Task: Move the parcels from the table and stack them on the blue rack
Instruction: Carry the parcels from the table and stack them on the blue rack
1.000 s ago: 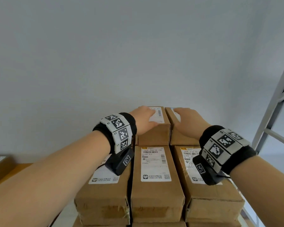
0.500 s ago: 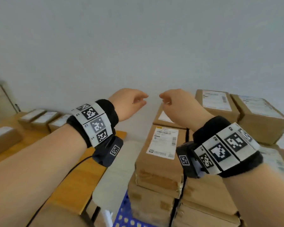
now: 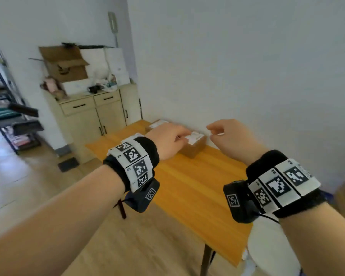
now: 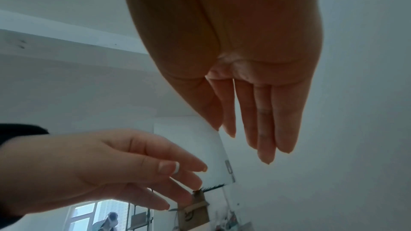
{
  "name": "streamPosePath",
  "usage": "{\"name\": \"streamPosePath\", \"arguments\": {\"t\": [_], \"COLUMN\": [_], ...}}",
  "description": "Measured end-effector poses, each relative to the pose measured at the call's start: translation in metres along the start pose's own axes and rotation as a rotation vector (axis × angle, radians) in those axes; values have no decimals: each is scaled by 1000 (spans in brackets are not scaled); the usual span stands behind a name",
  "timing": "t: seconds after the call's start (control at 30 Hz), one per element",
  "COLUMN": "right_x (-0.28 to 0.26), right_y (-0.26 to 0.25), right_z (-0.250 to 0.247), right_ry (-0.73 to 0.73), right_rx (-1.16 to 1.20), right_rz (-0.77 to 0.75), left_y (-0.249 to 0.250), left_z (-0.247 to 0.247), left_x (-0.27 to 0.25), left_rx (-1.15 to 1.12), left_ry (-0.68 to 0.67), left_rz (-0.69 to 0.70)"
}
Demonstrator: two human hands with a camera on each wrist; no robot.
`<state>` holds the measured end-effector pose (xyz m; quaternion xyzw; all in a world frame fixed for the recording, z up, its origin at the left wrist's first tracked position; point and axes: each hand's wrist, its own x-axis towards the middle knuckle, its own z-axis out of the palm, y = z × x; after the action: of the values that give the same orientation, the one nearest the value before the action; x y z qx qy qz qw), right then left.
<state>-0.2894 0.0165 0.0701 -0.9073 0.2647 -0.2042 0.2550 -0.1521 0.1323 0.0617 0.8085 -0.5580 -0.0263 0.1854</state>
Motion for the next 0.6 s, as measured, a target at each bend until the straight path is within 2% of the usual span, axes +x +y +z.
{"name": "streamPosePath", "arguments": {"t": [0.13, 0.27, 0.4, 0.6], "right_x": [39, 87, 147, 246], "right_y": [-51, -80, -81, -67], "right_z": [60, 110, 163, 246], "right_ry": [-101, -194, -254, -357], "right_rx": [29, 68, 107, 147], "right_rz": [-12, -52, -68, -42], "left_y": [-89, -152, -209, -304], "left_z": [-13, -16, -8, 7], "left_x": [-13, -7, 21, 91], "left_rx": [-34, -57, -35, -40], "left_ry": [-41, -28, -49, -83], "left_rz": [-134, -216, -285, -408]}}
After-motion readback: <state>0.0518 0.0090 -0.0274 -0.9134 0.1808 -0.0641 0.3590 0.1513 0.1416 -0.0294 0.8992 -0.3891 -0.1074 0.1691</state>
